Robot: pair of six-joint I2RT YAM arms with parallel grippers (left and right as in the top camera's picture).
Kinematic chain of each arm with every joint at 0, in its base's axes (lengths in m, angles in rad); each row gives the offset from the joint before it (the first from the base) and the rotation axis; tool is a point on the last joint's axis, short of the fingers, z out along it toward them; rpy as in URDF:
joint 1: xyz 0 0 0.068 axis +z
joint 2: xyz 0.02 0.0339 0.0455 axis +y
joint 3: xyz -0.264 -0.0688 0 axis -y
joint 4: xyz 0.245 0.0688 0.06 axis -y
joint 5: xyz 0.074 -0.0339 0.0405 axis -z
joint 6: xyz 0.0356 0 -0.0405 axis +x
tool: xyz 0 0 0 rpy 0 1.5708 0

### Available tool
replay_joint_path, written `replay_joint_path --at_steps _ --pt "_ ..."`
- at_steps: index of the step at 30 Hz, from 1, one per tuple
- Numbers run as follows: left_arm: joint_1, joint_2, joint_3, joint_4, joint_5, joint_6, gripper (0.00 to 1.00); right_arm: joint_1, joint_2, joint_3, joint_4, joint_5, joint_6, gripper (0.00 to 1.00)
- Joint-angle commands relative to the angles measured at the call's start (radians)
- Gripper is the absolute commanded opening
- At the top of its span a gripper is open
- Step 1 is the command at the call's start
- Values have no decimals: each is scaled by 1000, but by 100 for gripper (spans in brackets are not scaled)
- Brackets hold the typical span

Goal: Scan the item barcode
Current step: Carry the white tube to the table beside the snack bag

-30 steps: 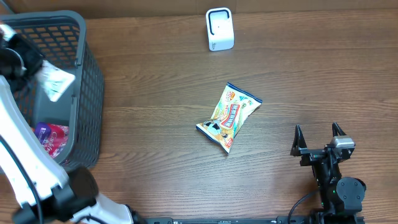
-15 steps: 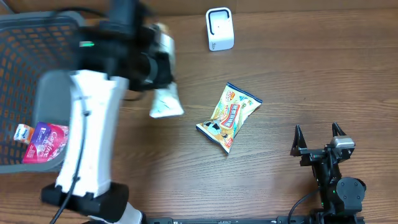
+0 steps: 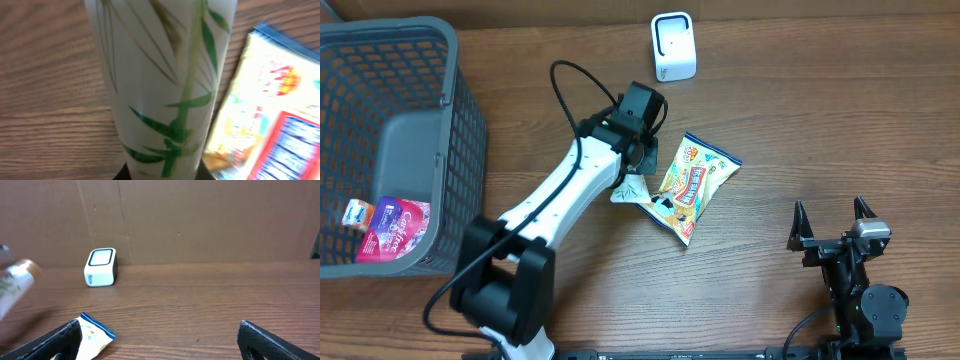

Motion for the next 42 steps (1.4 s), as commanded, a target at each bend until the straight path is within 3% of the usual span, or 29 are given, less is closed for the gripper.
replay_joint_path --at_steps 1,6,7,10,15,22,31,34,35,39,42 --pt "1 68 -24 60 84 -10 4 -2 -7 -10 3 -5 4 100" --pt "1 165 -24 98 252 -10 5 -2 -7 -10 3 -5 4 100" --pt "1 189 -24 87 296 -10 15 -2 -7 -10 3 -5 4 100" --pt "1 203 -24 67 372 2 25 -2 -7 -10 3 -5 4 100" --pt "9 191 56 -28 376 57 57 -2 -7 -10 3 -5 4 100" --pt "75 165 552 -454 326 73 56 -2 -7 -10 3 -5 4 100" --pt "224 120 1175 -830 279 73 56 -2 -7 -10 3 -5 4 100" --pt "298 84 1283 -925 278 74 62 -2 -7 -10 3 -5 4 100" --pt "349 42 1294 -927 315 128 66 -2 -7 -10 3 -5 4 100" --pt "437 -40 1294 -927 291 133 69 -2 -7 -10 3 -5 4 100" --pt "555 -111 1294 -927 252 136 86 -2 -7 -10 3 -5 4 100"
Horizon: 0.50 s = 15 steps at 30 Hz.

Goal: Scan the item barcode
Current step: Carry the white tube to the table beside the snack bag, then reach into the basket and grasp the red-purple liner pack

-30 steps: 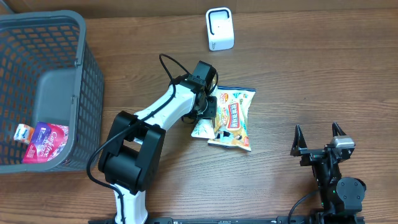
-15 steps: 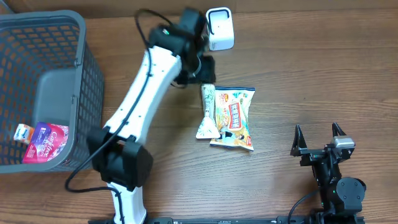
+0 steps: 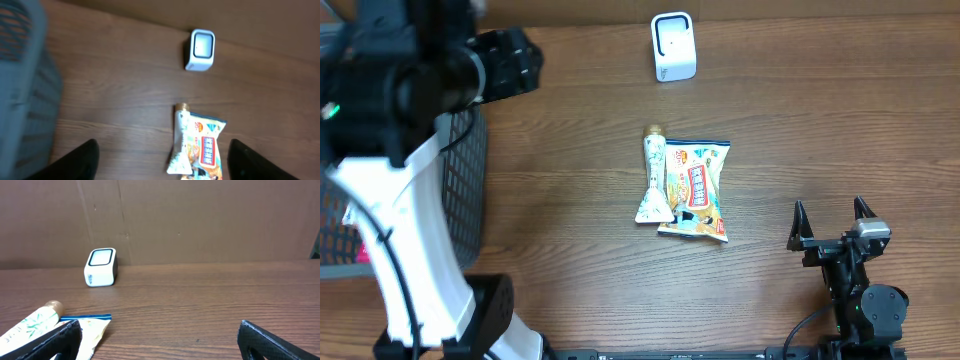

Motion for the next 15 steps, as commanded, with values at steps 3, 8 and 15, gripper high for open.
replay_joint_path --at_steps 3,8,15 --pt "190 -92 9 -3 -39 38 90 -2 -8 -10 4 -5 3 100" --pt "342 -89 -34 -3 -119 -9 93 -2 -8 -10 4 -5 3 100" --pt "466 -58 -218 -2 -334 -185 93 -2 -8 -10 4 -5 3 100"
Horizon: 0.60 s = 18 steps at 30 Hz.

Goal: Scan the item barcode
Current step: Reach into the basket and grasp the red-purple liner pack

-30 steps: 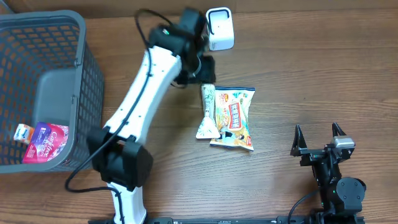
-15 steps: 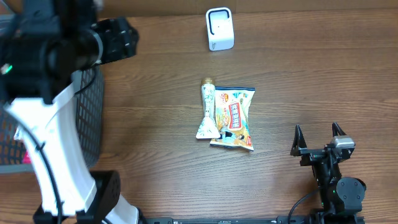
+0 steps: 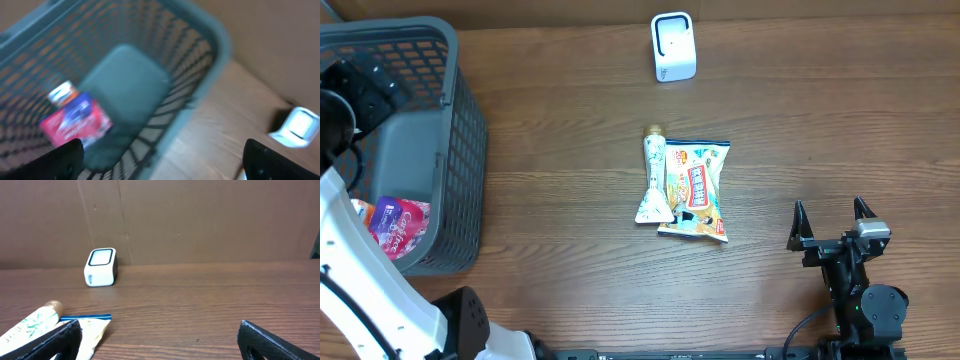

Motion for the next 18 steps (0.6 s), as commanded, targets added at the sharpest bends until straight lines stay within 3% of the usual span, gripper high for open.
replay_joint_path --at_steps 1,3,7,12,18 --pt "39 29 -123 2 -186 -142 93 -2 -8 -10 4 -5 4 100" --pt "60 43 -213 41 -264 -187 93 -2 -8 -10 4 -5 4 100" --pt "94 95 -356 134 -248 -187 92 -2 -8 -10 3 -5 4 100" --pt "97 193 -425 116 -236 -188 93 -2 -8 -10 3 -5 4 100" --pt "98 284 -497 113 -269 -369 87 -2 -8 -10 4 -5 4 100"
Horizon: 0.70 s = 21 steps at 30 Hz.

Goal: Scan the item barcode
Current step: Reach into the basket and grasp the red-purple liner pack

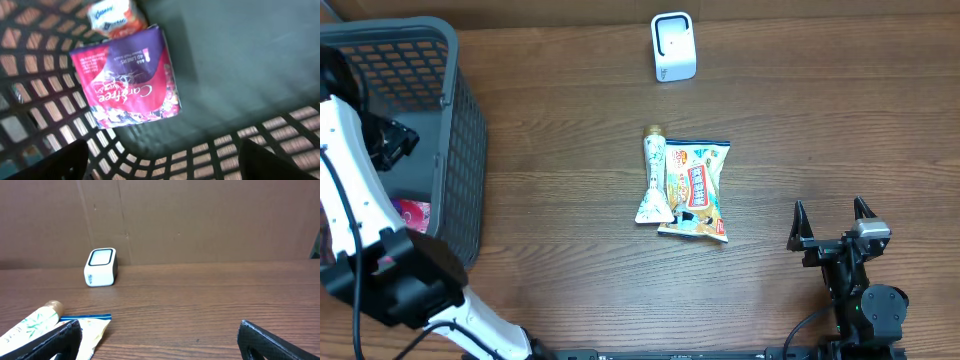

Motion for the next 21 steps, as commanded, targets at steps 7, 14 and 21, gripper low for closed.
replay_joint_path --at_steps 7,14,21 --pt "5 45 -151 71 -122 -298 88 -2 -8 -10 3 -5 3 100" --pt "5 45 -311 208 -123 -314 88 -2 -8 -10 3 -5 3 100" --pt "10 45 -496 377 -122 -317 87 -2 -8 -10 3 -5 3 100"
